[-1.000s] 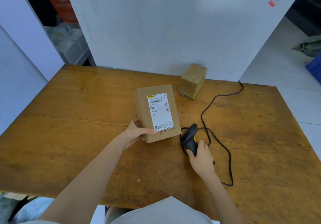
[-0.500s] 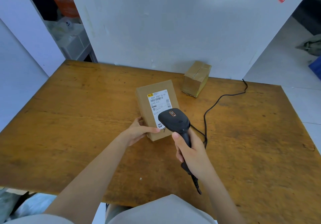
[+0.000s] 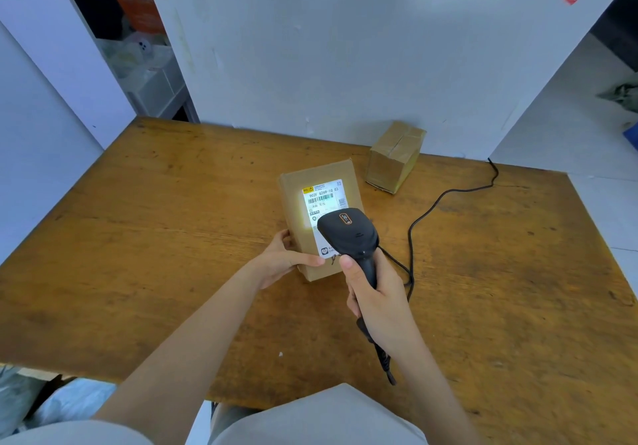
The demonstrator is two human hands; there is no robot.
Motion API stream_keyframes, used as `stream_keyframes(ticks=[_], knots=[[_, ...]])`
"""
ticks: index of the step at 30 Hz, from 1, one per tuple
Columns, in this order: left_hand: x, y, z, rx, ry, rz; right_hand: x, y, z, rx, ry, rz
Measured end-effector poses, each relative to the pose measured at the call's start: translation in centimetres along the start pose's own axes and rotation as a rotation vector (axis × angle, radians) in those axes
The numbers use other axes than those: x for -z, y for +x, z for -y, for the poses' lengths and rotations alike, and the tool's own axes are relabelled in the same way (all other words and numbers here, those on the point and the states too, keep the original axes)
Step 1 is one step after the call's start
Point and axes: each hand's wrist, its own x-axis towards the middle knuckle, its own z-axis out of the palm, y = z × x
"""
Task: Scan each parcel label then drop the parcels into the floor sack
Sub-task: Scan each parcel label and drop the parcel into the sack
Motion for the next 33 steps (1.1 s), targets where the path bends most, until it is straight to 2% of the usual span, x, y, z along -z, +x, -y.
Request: stream_keyframes(ticks=[9,14,18,23,29,33], knots=[[0.0,-0.2,0.0,0.003,-0.013,-0.002,0.0,0.0,-0.4,0.009,0.001,0.009],[0.2,0.0,0.3,0.008,-0.036,0.000,1.1,0.8,-2.5,0.008,-0.093,-0.168],[0.9,0.0,0.5,0.022,-0.092,-0.003,3.5,2.7,-6.1,-0.104,-0.371,-0.328],[1.3,-0.6,0.2,0.023,-0.143,-0.014,4.7,4.3,-10.8,-0.317,-0.891,-0.326],[1.7,-1.8,0.1,0.020,-0.149,-0.025,4.0,4.9,-13.5,-0.297,-1.109,-0.263],[2.0,-2.6,-0.1,0.013,-0.163,-0.037,3.5,4.4,-13.3,-0.306,-1.228,-0.287]])
